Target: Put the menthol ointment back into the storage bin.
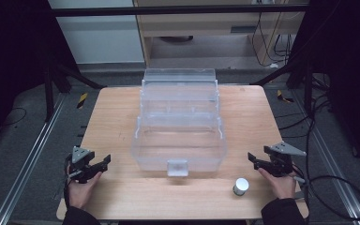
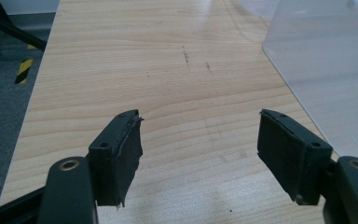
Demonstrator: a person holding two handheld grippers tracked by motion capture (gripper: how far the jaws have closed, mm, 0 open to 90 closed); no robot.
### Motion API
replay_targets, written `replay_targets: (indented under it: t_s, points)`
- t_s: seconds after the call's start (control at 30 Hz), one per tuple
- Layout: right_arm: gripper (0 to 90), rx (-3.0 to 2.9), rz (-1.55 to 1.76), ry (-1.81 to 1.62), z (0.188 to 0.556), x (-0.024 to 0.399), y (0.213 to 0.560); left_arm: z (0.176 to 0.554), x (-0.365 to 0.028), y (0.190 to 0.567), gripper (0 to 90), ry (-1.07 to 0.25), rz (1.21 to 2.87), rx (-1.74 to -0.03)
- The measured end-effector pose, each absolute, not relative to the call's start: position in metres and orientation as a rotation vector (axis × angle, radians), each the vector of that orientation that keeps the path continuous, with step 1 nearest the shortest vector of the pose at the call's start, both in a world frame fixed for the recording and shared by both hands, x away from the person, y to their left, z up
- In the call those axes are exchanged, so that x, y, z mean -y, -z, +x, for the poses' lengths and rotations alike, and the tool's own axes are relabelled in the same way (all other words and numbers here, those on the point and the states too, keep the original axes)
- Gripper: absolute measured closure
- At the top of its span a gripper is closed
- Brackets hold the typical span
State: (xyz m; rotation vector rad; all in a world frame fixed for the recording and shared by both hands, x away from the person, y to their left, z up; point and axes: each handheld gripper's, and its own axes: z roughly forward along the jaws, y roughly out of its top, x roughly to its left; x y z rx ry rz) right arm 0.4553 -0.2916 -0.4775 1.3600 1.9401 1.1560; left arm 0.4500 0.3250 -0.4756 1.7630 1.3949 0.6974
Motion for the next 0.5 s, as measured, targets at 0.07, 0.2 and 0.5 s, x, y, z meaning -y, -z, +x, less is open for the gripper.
replay_targets:
  t_s: [0.07, 0.2, 0.5]
  points:
    - [26.7, -1.929, 1.344, -1.163, 0.454, 0.292, 0.475, 0.45, -0.325, 0.477, 30.0, -0.687, 1.774, -1.394]
    - [26.0, -1.935, 1.355, -1.198, 0.453, 0.292, 0.469, 0.45, -0.325, 0.477, 30.1, -0.7, 1.772, -1.396]
    - [27.8, -2.006, 1.278, -1.175, 0.456, 0.293, 0.448, 0.451, -0.324, 0.479, 29.2, -0.705, 1.796, -1.407]
